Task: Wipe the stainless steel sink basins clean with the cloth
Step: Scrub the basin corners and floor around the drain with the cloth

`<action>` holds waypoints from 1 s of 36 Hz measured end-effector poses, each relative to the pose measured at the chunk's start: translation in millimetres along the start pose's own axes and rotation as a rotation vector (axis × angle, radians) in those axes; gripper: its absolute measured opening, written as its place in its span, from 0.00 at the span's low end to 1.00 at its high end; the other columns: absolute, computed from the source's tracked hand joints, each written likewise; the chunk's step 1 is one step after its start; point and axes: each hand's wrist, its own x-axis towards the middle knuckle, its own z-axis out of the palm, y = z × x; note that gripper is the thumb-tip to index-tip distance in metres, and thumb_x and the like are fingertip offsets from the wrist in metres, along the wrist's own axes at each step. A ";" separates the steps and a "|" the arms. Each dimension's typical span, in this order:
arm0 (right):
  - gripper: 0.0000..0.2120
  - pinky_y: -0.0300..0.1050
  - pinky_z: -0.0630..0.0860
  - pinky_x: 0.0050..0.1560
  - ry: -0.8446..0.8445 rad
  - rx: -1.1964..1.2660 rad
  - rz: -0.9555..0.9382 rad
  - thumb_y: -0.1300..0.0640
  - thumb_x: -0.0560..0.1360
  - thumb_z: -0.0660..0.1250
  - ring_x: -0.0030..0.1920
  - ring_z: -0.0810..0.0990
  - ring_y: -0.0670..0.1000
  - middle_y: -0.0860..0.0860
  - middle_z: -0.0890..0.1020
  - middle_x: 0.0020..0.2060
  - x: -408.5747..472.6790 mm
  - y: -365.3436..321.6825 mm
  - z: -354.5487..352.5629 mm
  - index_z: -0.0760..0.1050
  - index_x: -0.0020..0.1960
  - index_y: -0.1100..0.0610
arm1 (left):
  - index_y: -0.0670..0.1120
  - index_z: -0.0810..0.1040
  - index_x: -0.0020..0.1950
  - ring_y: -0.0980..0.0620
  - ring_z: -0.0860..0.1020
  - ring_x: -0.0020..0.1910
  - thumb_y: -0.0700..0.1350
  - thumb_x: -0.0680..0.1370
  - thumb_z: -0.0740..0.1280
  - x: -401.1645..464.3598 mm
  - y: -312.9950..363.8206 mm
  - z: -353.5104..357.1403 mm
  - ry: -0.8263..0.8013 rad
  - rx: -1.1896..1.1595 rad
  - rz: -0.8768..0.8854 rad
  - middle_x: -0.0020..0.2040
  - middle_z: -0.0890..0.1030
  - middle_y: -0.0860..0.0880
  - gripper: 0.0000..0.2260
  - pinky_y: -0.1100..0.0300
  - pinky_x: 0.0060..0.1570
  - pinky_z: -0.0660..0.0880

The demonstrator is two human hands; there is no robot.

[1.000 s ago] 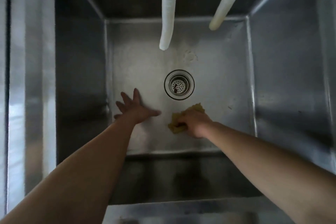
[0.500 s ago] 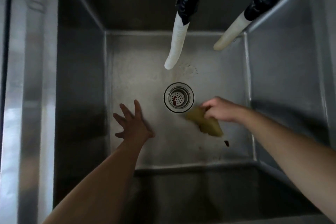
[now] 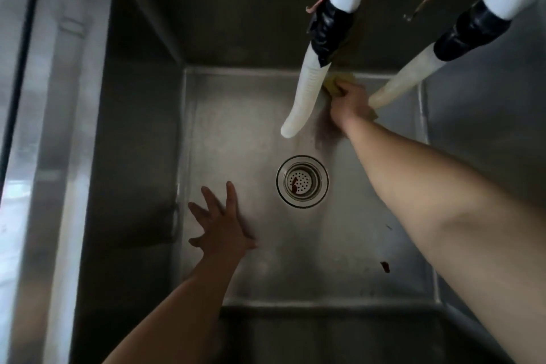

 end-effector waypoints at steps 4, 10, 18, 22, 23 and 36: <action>0.17 0.52 0.68 0.69 -0.098 -0.212 -0.218 0.53 0.80 0.61 0.68 0.73 0.58 0.51 0.75 0.68 3.2 -18.9 23.0 0.75 0.68 0.47 | 0.66 0.22 0.70 0.33 0.31 0.76 0.58 0.60 0.82 0.1 -1.8 -0.7 -0.006 0.009 0.010 0.73 0.21 0.48 0.68 0.24 0.61 0.65; 0.15 0.53 0.60 0.76 -0.403 -0.150 -0.338 0.53 0.78 0.68 0.72 0.70 0.55 0.50 0.76 0.69 -14.8 -22.6 39.8 0.79 0.64 0.47 | 0.65 0.23 0.71 0.34 0.29 0.75 0.57 0.62 0.81 -2.9 -2.3 -3.4 -0.032 -0.015 0.024 0.73 0.20 0.48 0.67 0.24 0.63 0.63; 0.15 0.35 0.62 0.69 -0.672 -0.212 -0.208 0.64 0.75 0.71 0.67 0.73 0.50 0.51 0.78 0.66 -67.6 31.0 24.8 0.82 0.60 0.54 | 0.63 0.25 0.74 0.34 0.29 0.75 0.56 0.65 0.81 -10.3 -0.6 -10.6 -0.061 -0.031 0.045 0.74 0.21 0.47 0.65 0.24 0.64 0.61; 0.15 0.31 0.60 0.65 -0.707 -0.291 -0.148 0.64 0.74 0.71 0.66 0.74 0.51 0.51 0.80 0.64 -96.3 59.6 12.9 0.83 0.59 0.54 | 0.63 0.25 0.74 0.34 0.28 0.75 0.55 0.65 0.81 -10.9 -0.2 -11.0 -0.057 -0.029 0.041 0.73 0.21 0.47 0.65 0.23 0.64 0.61; 0.15 0.33 0.58 0.69 -0.711 -0.324 -0.158 0.64 0.73 0.72 0.67 0.73 0.51 0.51 0.80 0.64 -102.8 65.1 10.4 0.84 0.58 0.54 | 0.63 0.25 0.74 0.34 0.28 0.74 0.55 0.64 0.81 -10.5 -0.5 -10.9 -0.057 -0.031 0.041 0.73 0.21 0.47 0.65 0.23 0.64 0.61; 0.16 0.43 0.79 0.46 -0.601 0.432 0.238 0.69 0.76 0.64 0.47 0.84 0.49 0.49 0.86 0.46 -125.6 94.0 -72.3 0.82 0.57 0.54 | 0.65 0.24 0.72 0.35 0.27 0.74 0.55 0.62 0.82 -11.5 -1.6 -11.3 -0.071 -0.044 0.040 0.72 0.20 0.49 0.67 0.21 0.62 0.59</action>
